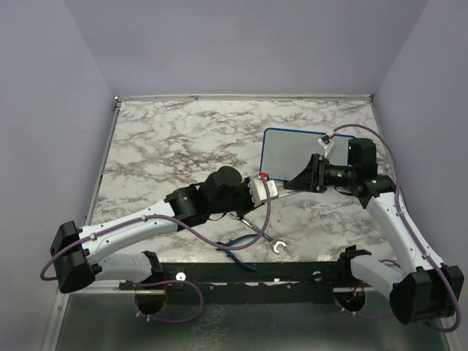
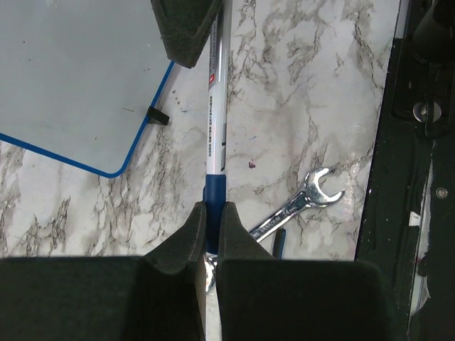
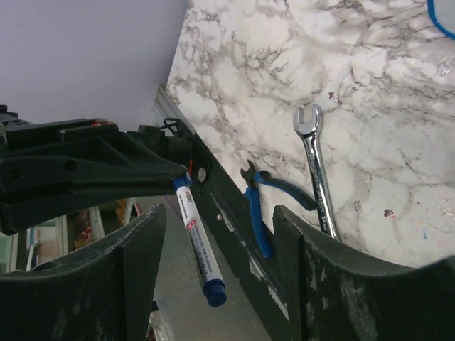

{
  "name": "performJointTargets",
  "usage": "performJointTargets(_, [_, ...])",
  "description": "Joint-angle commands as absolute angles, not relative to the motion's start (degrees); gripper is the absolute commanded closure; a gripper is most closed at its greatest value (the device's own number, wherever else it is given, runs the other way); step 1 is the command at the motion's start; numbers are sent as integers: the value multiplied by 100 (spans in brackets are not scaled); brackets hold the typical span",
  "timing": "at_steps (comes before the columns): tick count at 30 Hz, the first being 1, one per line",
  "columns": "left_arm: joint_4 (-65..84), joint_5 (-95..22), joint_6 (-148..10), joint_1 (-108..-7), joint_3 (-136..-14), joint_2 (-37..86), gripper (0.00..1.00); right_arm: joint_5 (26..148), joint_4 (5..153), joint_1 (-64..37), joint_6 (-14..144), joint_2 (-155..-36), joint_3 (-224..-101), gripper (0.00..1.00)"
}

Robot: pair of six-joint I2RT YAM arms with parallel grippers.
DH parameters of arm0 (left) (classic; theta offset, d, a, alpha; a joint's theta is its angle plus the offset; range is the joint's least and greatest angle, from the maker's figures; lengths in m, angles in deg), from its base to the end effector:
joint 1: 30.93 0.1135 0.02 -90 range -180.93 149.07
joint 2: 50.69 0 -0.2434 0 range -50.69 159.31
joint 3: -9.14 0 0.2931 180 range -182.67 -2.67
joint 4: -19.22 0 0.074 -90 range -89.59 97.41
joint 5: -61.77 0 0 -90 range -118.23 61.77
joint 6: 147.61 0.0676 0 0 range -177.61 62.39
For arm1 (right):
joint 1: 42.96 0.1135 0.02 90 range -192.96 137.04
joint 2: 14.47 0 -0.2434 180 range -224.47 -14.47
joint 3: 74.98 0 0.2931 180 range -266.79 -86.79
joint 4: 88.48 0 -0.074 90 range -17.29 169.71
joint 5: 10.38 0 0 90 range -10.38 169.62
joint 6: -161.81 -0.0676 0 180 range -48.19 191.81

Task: Write a sentence on the whiteboard
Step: Open the whiteboard marker at the center of the board.

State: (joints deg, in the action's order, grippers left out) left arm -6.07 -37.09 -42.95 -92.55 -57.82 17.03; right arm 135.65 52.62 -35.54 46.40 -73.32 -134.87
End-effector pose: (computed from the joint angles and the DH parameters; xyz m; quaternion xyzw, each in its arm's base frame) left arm 0.1559 -0.3105 0.2730 0.5545 0.6399 -0.2705 0.4581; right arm 0.2658 0.0912 0.2585 -0.0799 0.8155 0.5144 0.2529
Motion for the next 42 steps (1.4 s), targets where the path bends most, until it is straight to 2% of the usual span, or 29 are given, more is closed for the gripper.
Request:
performJointTargets(1, [-680, -3918, -4260, -9280, -5740, 1642, 100, 14213, 5101, -3455, 4746, -7385, -13306, 36])
performJointTargets(7, [-681, -3958, -4241, -9283, -5768, 1663, 100, 14202, 5119, -3277, 4763, -7344, -13224, 42])
performJointTargets(20, [-751, -4061, -4210, -9280, -5786, 1688, 100, 14554, 5615, -3228, 4527, -7403, -13054, 70])
performJointTargets(28, [-769, -4091, -4200, -9280, -5811, 1715, 100, 14748, 5680, -3198, 4529, -7388, -12983, 72])
performJointTargets(31, [-769, -4097, -4198, -9280, -5813, 1718, 100, 14823, 5753, -3198, 4501, -7382, -12962, 80])
performJointTargets(34, [-771, -4066, -4196, -9276, -5804, 1724, 100, 14831, 5845, -3198, 4476, -7367, -12918, 97])
performJointTargets(35, [-769, -4040, -4212, -9281, -5812, 1729, 100, 14823, 5909, -3199, 4451, -7348, -12901, 99])
performJointTargets(36, [-770, -3990, -4251, -9283, -5819, 1737, 94, 14791, 5983, -3198, 4422, -7326, -12865, 100])
performJointTargets(39, [-761, -3790, -4412, -9233, -5867, 1759, 41, 14543, 6287, -3199, 4271, -7204, -12777, 100])
performJointTargets(40, [-747, -3757, -4505, -9179, -5884, 1760, 29, 14412, 6420, -3202, 4206, -7158, -12752, 100])
performJointTargets(42, [-693, -3799, -4781, -8934, -5927, 1753, 18, 14159, 6718, -3198, 4073, -7017, -12694, 100])
